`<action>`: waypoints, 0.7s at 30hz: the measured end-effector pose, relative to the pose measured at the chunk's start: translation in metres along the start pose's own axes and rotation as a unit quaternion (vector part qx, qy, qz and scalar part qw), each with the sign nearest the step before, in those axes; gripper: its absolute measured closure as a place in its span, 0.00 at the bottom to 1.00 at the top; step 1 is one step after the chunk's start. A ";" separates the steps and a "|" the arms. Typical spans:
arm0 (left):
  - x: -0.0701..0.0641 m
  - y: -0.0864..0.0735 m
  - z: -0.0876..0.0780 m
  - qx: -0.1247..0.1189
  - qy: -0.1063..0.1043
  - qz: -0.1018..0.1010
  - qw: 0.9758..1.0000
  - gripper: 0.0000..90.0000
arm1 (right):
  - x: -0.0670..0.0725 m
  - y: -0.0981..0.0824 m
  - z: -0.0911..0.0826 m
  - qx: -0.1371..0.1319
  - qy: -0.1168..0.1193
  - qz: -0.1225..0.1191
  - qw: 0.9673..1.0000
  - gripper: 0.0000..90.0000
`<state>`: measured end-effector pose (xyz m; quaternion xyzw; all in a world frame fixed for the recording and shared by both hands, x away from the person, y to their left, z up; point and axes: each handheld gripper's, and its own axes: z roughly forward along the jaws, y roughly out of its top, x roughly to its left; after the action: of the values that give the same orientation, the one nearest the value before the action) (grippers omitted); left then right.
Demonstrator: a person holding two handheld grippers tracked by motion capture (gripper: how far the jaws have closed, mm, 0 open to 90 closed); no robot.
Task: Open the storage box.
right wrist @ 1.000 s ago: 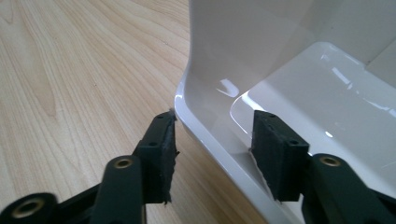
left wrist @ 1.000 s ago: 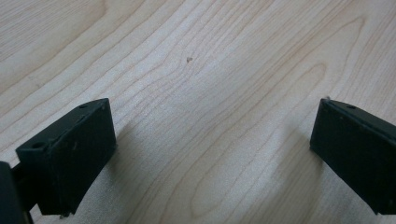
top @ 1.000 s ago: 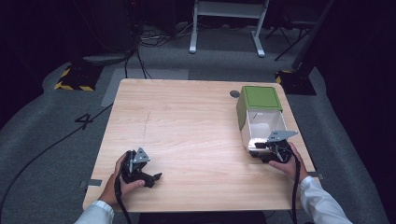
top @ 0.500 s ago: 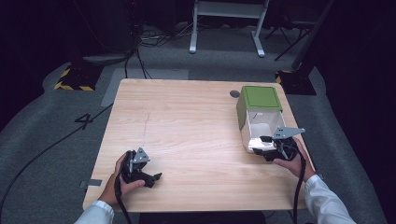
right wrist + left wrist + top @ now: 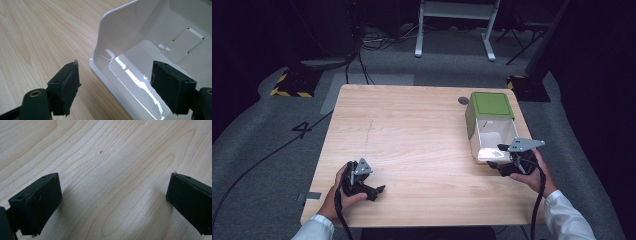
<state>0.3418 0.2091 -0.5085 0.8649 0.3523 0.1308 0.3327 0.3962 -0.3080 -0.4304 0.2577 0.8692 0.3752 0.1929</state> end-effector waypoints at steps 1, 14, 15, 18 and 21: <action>0.000 0.000 0.000 0.000 0.000 0.000 1.000 0.01 | 0.000 0.000 0.000 0.000 0.000 0.000 1.000 0.26; 0.000 0.000 0.000 0.000 0.000 0.000 1.000 0.01 | 0.009 -0.019 -0.021 0.010 -0.018 -0.004 1.000 0.25; 0.000 0.000 0.000 0.000 0.000 0.000 1.000 0.01 | 0.010 -0.021 -0.022 0.012 -0.019 -0.004 1.000 0.25; 0.000 0.000 0.000 0.000 0.000 0.000 1.000 0.01 | 0.012 -0.027 -0.026 0.012 -0.022 -0.003 1.000 0.25; 0.000 0.000 0.000 0.000 0.000 0.000 1.000 0.01 | 0.014 -0.032 -0.028 0.015 -0.024 -0.003 1.000 0.25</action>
<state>0.3418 0.2091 -0.5084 0.8650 0.3524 0.1306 0.3325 0.3601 -0.3342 -0.4384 0.2670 0.8707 0.3553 0.2106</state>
